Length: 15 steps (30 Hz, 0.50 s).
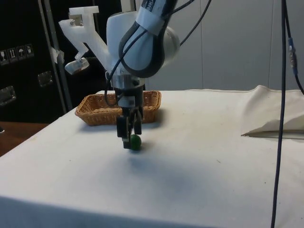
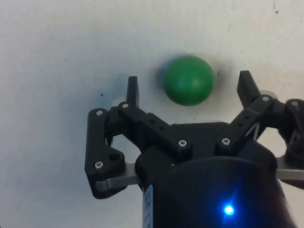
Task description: Pick up the ball and place it into the basket.
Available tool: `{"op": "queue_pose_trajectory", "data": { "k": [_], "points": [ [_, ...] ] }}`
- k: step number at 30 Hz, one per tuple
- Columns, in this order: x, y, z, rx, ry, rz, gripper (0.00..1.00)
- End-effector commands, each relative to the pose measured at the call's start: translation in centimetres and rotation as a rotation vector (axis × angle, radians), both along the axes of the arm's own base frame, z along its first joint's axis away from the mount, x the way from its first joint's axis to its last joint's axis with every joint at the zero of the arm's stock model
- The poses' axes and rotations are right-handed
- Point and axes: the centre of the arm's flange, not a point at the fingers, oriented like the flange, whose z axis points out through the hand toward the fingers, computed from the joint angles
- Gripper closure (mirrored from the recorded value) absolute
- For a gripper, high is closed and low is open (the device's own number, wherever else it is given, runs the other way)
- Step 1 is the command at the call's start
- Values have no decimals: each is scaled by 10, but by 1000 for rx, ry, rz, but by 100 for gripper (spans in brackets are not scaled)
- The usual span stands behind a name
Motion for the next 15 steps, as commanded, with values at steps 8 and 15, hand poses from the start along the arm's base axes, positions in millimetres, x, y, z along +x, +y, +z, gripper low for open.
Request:
{"op": "queue_pose_trajectory", "data": {
  "k": [8,15],
  "points": [
    [0,0,1,0,-1,0,71],
    [0,1,0,0,0,1,98]
  ]
}}
